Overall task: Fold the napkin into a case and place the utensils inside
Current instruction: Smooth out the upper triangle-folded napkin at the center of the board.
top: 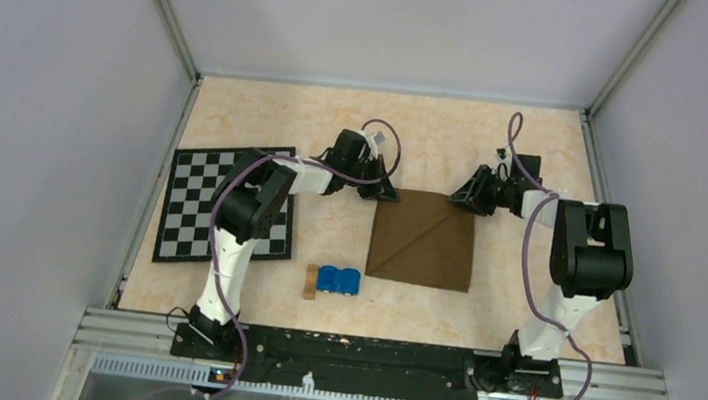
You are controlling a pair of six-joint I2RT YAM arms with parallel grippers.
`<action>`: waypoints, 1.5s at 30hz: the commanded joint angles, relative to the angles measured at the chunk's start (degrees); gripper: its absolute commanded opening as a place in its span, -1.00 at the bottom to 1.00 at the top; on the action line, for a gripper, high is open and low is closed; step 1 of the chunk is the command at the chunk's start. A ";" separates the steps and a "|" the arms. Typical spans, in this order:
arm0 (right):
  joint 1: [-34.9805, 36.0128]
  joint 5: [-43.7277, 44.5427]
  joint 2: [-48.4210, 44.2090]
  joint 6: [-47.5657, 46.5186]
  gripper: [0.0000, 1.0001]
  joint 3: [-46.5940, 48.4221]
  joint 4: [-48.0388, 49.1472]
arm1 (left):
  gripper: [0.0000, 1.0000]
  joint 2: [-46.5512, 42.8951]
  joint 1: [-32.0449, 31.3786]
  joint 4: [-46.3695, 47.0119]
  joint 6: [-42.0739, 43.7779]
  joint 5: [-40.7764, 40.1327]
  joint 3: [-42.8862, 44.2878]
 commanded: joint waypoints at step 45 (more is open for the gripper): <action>1.39 -3.53 -8.95 4.68 -0.03 -0.73 5.54 | -0.72 -6.16 0.50 -3.69 1.46 4.18 -3.18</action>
